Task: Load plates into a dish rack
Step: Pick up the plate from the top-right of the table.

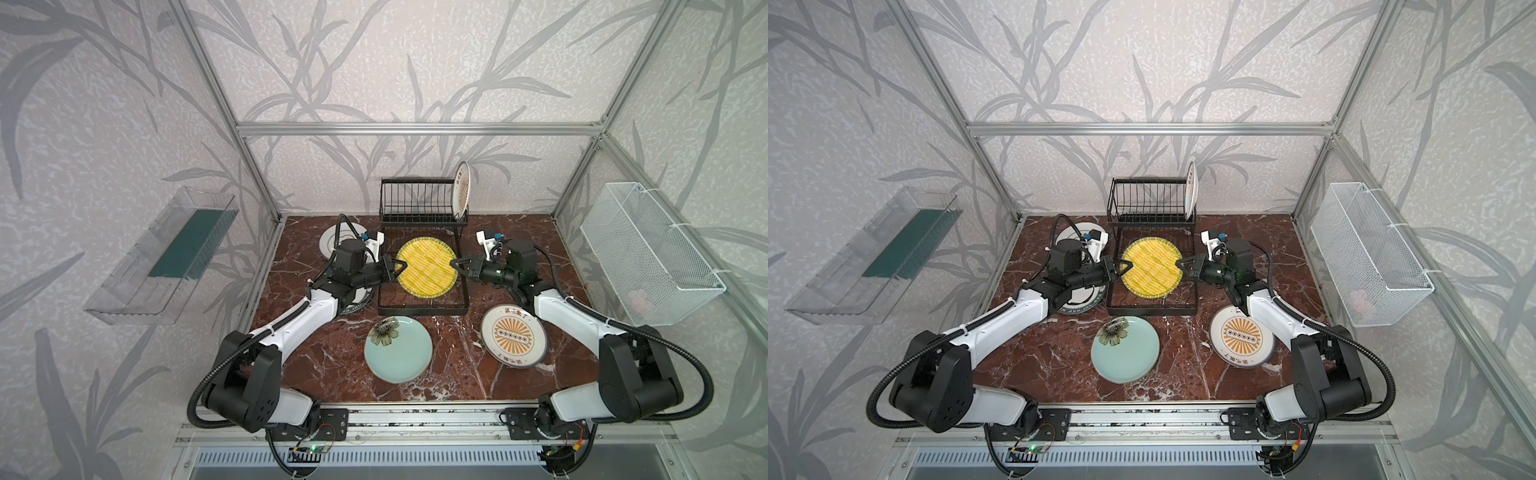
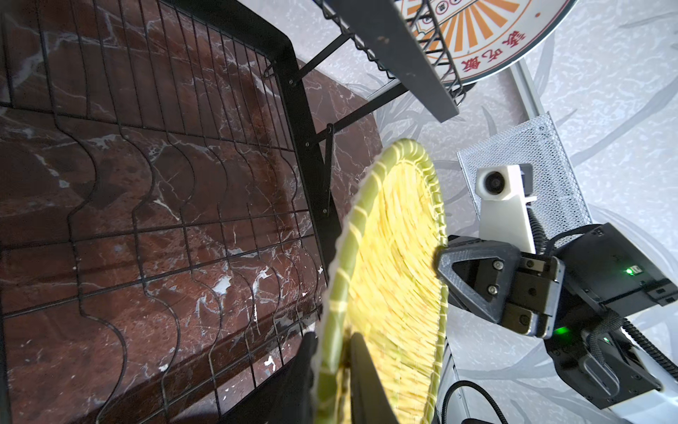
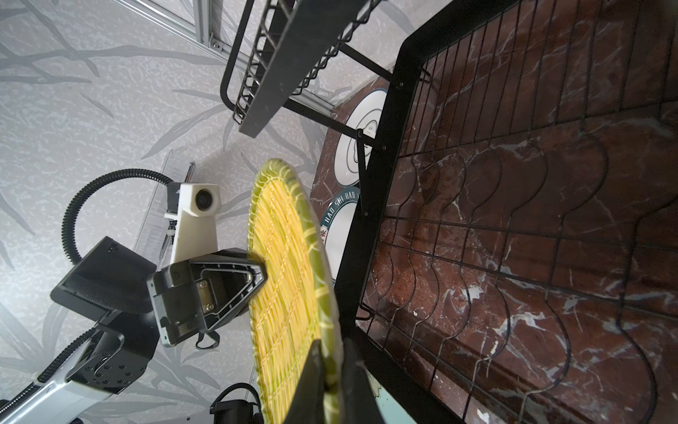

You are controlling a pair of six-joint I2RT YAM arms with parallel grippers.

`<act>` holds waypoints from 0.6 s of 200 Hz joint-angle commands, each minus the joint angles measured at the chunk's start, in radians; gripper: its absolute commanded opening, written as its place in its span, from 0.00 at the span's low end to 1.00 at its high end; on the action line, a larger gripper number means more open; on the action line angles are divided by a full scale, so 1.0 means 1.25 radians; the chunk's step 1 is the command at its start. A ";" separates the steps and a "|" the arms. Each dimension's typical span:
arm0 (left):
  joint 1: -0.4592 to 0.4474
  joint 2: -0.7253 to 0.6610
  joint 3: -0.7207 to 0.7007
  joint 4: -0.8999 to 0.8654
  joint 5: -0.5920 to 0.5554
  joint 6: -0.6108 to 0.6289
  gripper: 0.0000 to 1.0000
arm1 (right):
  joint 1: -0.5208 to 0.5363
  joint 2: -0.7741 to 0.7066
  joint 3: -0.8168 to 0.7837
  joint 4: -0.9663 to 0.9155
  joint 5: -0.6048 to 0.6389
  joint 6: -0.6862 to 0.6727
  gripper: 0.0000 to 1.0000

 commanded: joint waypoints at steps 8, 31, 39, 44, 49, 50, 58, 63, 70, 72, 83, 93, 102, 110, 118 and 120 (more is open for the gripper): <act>-0.003 -0.019 0.001 0.021 0.010 0.005 0.08 | 0.020 -0.027 0.042 0.019 0.006 -0.007 0.06; -0.001 -0.019 -0.007 0.051 0.006 -0.018 0.04 | 0.033 -0.034 0.038 0.022 0.030 0.002 0.11; 0.000 -0.020 -0.015 0.071 -0.001 -0.033 0.01 | 0.038 -0.036 0.034 0.029 0.037 0.008 0.14; 0.001 -0.019 -0.017 0.081 -0.002 -0.039 0.00 | 0.041 -0.036 0.032 0.033 0.039 0.010 0.15; 0.002 -0.018 -0.018 0.088 -0.004 -0.044 0.00 | 0.046 -0.036 0.029 0.036 0.042 0.015 0.17; 0.001 -0.018 -0.019 0.090 -0.004 -0.045 0.00 | 0.046 -0.036 0.028 0.039 0.042 0.016 0.18; 0.002 -0.017 -0.020 0.099 -0.008 -0.050 0.00 | 0.052 -0.036 0.023 0.049 0.045 0.025 0.19; 0.001 -0.016 -0.021 0.104 -0.011 -0.053 0.00 | 0.055 -0.034 0.020 0.055 0.046 0.028 0.20; 0.002 -0.016 -0.023 0.114 -0.015 -0.056 0.00 | 0.060 -0.033 0.017 0.063 0.050 0.035 0.23; 0.002 -0.016 -0.024 0.116 -0.016 -0.057 0.00 | 0.062 -0.032 0.016 0.066 0.051 0.036 0.23; 0.002 -0.016 -0.023 0.125 -0.022 -0.061 0.00 | 0.068 -0.029 0.010 0.077 0.054 0.044 0.24; 0.005 -0.016 -0.024 0.131 -0.029 -0.065 0.00 | 0.072 -0.025 0.006 0.084 0.057 0.048 0.26; 0.007 -0.017 -0.026 0.138 -0.030 -0.070 0.00 | 0.076 -0.018 0.003 0.091 0.057 0.050 0.27; 0.009 -0.015 -0.029 0.149 -0.030 -0.076 0.00 | 0.079 -0.012 0.001 0.098 0.057 0.053 0.29; 0.013 -0.015 -0.032 0.163 -0.026 -0.085 0.00 | 0.082 -0.006 -0.002 0.107 0.058 0.058 0.29; 0.014 -0.014 -0.034 0.166 -0.025 -0.087 0.00 | 0.082 -0.005 -0.003 0.110 0.059 0.059 0.30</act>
